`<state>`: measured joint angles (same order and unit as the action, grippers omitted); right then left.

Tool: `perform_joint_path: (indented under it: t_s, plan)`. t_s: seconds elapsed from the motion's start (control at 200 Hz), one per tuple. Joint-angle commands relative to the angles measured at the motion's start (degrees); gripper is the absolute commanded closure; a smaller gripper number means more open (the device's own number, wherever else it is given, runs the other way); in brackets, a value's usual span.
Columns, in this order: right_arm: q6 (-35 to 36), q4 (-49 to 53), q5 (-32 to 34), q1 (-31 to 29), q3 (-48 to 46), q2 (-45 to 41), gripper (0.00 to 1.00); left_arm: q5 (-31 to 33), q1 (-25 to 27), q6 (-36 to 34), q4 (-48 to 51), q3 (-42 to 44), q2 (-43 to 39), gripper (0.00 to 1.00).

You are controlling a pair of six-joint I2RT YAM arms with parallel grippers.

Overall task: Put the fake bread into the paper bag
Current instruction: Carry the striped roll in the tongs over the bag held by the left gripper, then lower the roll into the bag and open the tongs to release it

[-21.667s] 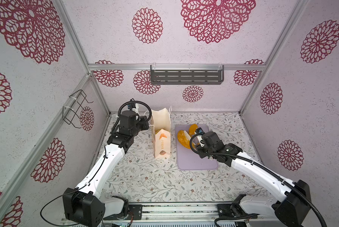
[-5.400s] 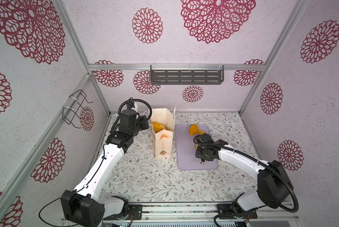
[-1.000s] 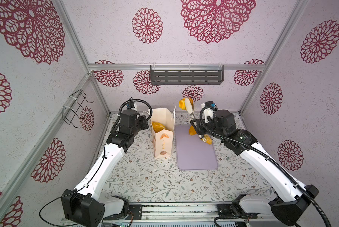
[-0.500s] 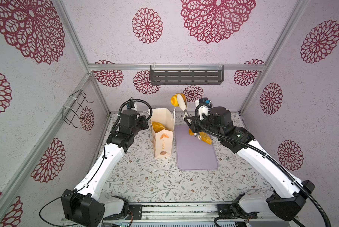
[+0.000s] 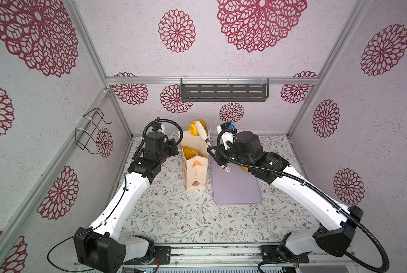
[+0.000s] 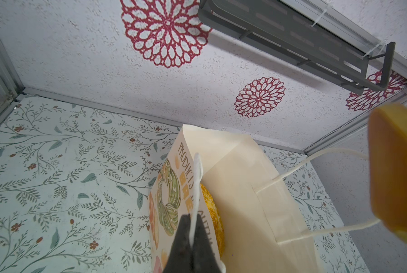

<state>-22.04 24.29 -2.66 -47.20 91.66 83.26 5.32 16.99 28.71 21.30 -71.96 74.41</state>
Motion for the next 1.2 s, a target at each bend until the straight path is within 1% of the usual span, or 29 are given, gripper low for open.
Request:
perform_joint_path:
  t_s: [0.0, 0.42, 0.791, 1.071, 1.191]
  plan:
    - [0.7, -3.4, 0.3, -0.4, 2.3, -0.4, 0.77, 0.4, 0.5, -0.8, -0.4, -0.1, 0.3, 1.00]
    - [-1.4, -4.3, -0.9, -0.9, 0.4, 2.3, 0.77, 0.4, 0.3, -0.8, -0.4, -0.2, 0.2, 1.00]
    - [-2.0, -2.1, -0.5, -0.8, 0.0, 4.6, 0.73, 0.4, 0.5, -0.9, -0.4, -0.2, 0.2, 1.00]
    - [-2.8, -0.7, 1.0, -0.8, 0.2, 6.2, 0.61, 0.3, 0.5, -1.0, -0.4, -0.2, 0.2, 1.00]
    - [-3.0, 0.2, 2.0, -0.9, 0.3, 6.4, 0.58, 0.3, 0.4, -1.0, -0.4, -0.2, 0.1, 1.00]
